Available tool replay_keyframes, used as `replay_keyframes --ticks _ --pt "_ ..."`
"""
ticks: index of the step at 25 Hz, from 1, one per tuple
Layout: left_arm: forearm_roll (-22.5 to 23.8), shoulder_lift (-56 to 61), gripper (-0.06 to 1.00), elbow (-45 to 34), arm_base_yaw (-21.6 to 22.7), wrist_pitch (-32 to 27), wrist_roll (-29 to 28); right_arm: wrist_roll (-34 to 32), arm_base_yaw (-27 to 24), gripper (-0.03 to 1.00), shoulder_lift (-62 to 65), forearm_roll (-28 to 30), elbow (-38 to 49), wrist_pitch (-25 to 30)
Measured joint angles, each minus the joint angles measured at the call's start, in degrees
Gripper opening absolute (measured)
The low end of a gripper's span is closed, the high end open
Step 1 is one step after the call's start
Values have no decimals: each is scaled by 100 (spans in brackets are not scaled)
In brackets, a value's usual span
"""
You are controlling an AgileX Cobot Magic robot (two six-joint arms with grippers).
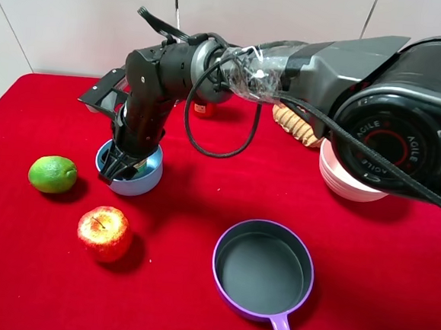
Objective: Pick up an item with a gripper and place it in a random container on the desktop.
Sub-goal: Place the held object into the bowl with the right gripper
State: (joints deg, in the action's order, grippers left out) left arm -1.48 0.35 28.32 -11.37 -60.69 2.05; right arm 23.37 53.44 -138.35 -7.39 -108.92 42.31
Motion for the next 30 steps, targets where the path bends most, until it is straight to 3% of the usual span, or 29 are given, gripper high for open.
replay_keyframes --ticks 30 --pt "0 0 99 0 0 0 0 168 0 48 0 113 0 -120"
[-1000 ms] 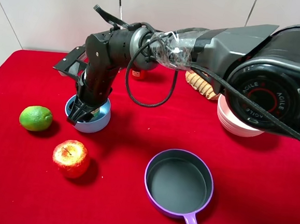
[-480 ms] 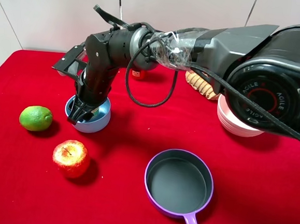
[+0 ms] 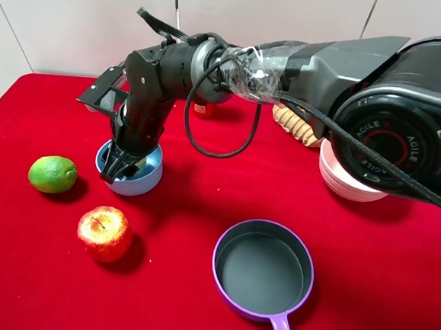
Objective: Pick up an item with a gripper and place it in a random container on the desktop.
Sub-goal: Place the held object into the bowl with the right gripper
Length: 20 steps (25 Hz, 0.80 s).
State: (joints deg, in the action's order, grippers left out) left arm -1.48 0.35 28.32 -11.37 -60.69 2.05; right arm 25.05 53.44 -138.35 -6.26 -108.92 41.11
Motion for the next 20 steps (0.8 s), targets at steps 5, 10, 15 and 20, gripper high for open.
replay_keyframes --ticks 5,10,15,20 --pt "0 0 99 0 0 0 0 0 0 48 0 6 0 0" --pt "0 0 99 0 0 0 0 0 0 48 0 12 0 5" --pt "0 0 99 0 0 0 0 0 0 49 0 28 0 16" --pt "0 0 99 0 0 0 0 0 0 58 6 28 -11 10"
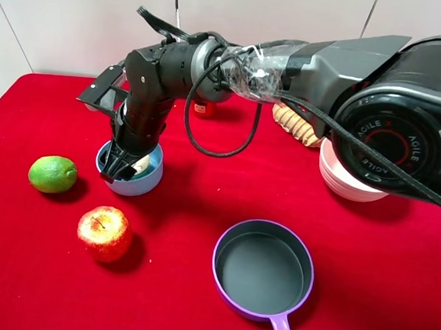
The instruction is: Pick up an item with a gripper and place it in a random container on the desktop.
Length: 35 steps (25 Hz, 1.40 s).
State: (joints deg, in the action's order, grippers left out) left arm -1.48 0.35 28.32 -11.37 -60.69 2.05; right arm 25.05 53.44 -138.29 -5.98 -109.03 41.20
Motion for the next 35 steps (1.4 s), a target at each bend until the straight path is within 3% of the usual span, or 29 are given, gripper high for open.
replay_keyframes --ticks 10,13,23,35 --pt "0 0 99 0 0 0 0 0 0 60 273 15 -6 28" --pt "0 0 99 0 0 0 0 0 0 66 454 21 -24 190" --pt "0 0 99 0 0 0 0 -691 0 69 844 243 -37 1033" --pt "0 0 99 0 0 0 0 -749 0 69 1477 318 -37 2723"
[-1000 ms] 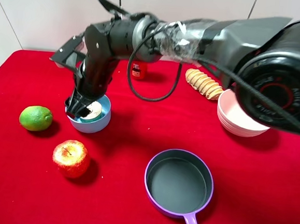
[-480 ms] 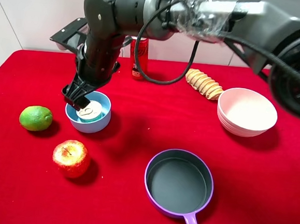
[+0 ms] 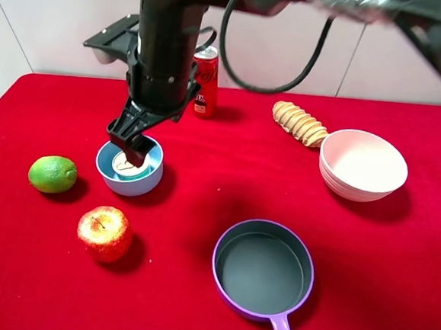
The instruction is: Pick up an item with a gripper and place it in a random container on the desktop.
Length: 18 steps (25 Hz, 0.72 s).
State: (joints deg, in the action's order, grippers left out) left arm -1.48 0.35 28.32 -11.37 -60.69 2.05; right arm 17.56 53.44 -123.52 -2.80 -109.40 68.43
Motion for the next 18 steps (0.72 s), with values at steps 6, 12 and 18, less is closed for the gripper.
replay_keyframes --ticks 6,12,18 --pt "0 0 99 0 0 0 0 0 0 69 635 113 383 125" --pt "0 0 99 0 0 0 0 -165 0 69 1595 348 1158 125" --pt "0 0 99 0 0 0 0 -548 -211 69 2429 458 2119 130"
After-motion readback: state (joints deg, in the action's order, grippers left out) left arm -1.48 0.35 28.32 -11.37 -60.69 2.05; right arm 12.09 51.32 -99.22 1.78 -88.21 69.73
